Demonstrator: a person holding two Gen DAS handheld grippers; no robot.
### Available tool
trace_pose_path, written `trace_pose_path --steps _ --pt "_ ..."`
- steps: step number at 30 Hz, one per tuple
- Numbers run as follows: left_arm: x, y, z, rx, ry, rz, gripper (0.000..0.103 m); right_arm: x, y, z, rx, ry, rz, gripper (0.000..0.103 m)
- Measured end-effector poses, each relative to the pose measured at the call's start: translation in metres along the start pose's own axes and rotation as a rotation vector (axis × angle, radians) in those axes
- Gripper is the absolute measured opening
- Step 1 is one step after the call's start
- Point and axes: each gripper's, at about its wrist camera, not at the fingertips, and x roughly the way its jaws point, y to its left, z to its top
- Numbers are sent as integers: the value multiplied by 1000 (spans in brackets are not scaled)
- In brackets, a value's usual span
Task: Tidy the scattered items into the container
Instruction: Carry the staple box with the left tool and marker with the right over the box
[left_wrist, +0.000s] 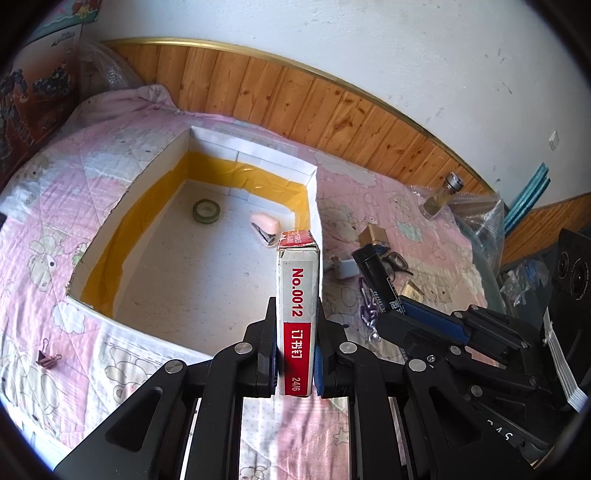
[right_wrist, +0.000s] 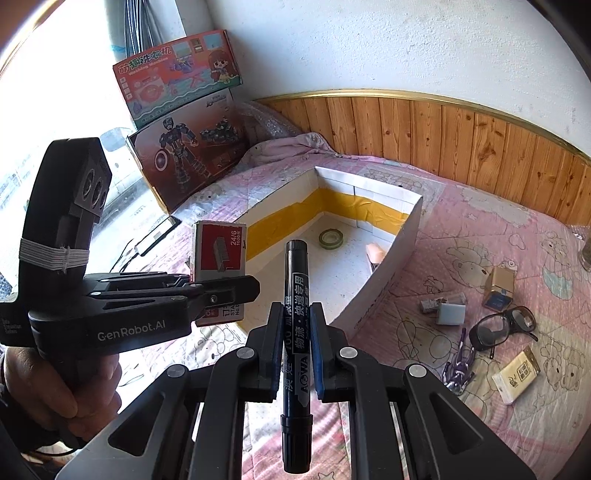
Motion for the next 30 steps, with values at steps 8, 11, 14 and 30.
trace_pose_path --steps 8,11,14,30 --pt "20 20 16 -14 43 40 15 31 1 22 -21 39 10 14" --pt "25 26 23 -10 50 55 15 43 -1 30 -19 54 14 14" --pt "30 33 28 -16 60 59 15 54 -3 36 -15 71 15 14" --pt "64 70 53 -77 152 51 15 117 -19 69 16 189 11 14"
